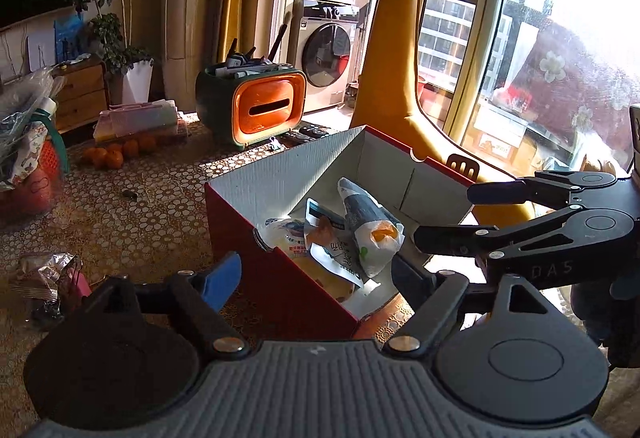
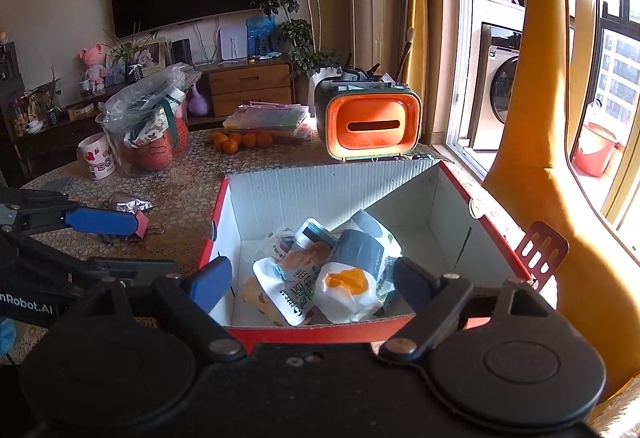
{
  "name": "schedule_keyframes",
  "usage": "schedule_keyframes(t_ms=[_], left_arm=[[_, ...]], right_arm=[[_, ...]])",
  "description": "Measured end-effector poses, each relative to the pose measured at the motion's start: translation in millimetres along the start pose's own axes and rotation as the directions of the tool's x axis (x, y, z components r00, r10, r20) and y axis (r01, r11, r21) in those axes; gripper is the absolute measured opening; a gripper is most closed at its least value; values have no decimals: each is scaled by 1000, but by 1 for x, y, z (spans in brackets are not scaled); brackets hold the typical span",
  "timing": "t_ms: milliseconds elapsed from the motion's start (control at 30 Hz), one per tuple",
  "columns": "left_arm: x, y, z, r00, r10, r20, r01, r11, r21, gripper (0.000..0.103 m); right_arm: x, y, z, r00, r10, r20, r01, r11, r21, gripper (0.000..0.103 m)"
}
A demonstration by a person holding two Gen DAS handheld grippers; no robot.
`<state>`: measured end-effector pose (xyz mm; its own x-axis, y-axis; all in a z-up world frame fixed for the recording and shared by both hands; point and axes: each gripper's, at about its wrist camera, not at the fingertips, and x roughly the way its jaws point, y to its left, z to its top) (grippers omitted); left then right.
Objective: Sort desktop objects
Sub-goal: 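Withdraw both tools from the box back toward the table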
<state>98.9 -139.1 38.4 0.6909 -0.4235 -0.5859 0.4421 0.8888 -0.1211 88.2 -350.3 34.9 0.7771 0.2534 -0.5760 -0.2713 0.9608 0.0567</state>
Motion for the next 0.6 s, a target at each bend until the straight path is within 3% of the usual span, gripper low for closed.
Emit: schedule_keyframes(t_ms=[300, 433, 600], left_arm=[[-35, 41, -16, 998, 67, 21, -65, 996, -64, 87], [-52, 61, -25, 996, 90, 27, -87, 993, -79, 103], [-77, 94, -37, 991, 126, 36, -121, 984, -130, 103]], right_arm=[[-2, 40, 6, 999, 37, 17, -37, 999, -26, 97], [2, 59, 9, 998, 63, 19, -63, 998, -25, 97], [12, 84, 11, 995, 101, 16, -101, 995, -25, 97]])
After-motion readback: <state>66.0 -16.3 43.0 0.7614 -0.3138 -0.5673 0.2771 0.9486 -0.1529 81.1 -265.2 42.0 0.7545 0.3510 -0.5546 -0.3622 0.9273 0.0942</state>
